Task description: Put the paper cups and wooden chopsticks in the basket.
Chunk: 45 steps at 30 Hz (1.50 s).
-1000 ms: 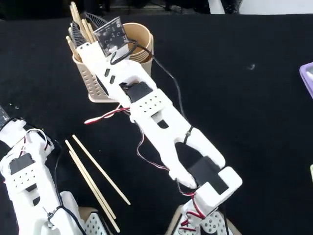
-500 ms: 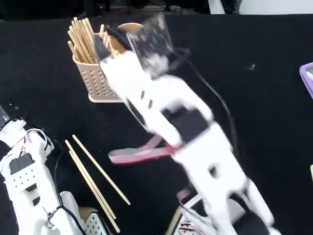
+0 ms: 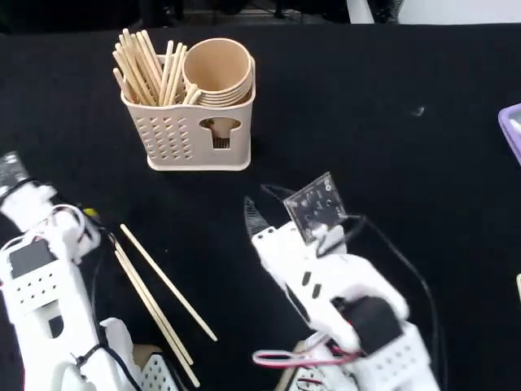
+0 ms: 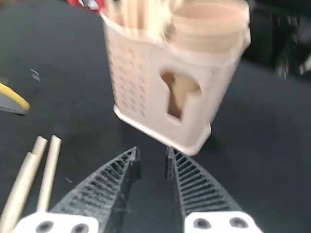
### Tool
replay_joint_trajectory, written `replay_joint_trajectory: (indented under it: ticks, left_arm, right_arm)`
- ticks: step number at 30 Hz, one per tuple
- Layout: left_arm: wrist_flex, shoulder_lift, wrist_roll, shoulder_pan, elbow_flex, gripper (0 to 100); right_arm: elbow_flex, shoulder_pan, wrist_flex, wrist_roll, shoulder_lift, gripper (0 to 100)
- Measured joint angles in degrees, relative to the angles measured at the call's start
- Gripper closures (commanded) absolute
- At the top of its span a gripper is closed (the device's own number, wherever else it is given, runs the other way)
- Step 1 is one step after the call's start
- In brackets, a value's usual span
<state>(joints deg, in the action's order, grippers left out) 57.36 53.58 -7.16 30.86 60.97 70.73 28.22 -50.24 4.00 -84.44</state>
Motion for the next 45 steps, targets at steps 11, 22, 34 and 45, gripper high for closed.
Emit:
replay_joint_trajectory:
  ticks: [11,22,34,45]
  left_arm:
    - [11.4,0.0,-4.4,-8.7,-0.4,77]
    - [4.3,-10.9,-9.9,-13.9,6.6,77]
    - [-1.2,-32.3,-11.8,-21.7,-0.5,88]
    - [-1.2,-38.2,-12.0,-22.6,-6.3,90]
  right_arm:
    - [7.2,-9.1,3.3,0.0,-0.9,90.3]
    - [7.2,-9.2,3.3,0.0,-0.9,90.3]
    - [8.0,-9.2,3.3,0.0,-1.6,90.3]
    - [8.0,-9.2,3.3,0.0,-1.6,90.3]
